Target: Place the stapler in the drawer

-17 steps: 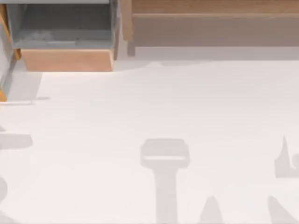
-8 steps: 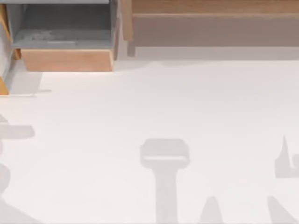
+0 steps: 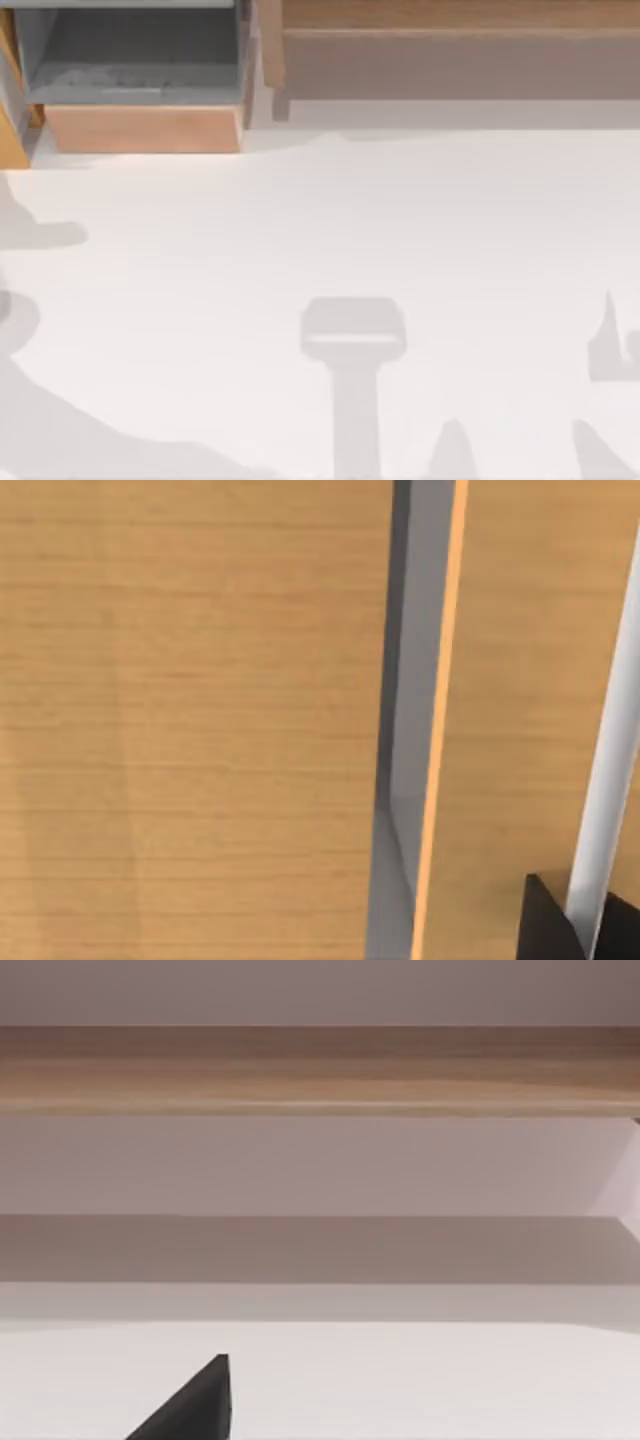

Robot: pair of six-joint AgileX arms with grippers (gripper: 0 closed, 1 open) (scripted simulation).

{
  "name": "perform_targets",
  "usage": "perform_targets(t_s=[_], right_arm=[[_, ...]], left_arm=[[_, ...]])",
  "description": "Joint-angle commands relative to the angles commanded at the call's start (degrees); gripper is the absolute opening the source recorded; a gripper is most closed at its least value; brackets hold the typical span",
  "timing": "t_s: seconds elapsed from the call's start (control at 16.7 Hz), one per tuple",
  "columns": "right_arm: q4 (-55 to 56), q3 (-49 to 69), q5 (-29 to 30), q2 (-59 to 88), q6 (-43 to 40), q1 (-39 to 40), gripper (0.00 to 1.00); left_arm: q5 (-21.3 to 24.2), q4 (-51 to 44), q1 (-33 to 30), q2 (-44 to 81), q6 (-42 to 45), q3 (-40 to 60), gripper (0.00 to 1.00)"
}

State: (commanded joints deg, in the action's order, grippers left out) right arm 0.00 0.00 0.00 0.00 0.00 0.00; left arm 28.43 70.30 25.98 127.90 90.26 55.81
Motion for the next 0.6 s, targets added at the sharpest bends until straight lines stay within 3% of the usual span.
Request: perform_targets(t_s=[0.3,0.6], right_arm=[[0.0,0.0,0.0,0.0,0.0,0.0,1.0],[0.0,0.0,0.0,0.0,0.0,0.0,1.0]], left_arm=[[0.0,-0.5,-0.2,0.5,0.1,0.7,0.0],[-2.4,-5.7,-2.4,5.2,0.1,11.0,0.0]])
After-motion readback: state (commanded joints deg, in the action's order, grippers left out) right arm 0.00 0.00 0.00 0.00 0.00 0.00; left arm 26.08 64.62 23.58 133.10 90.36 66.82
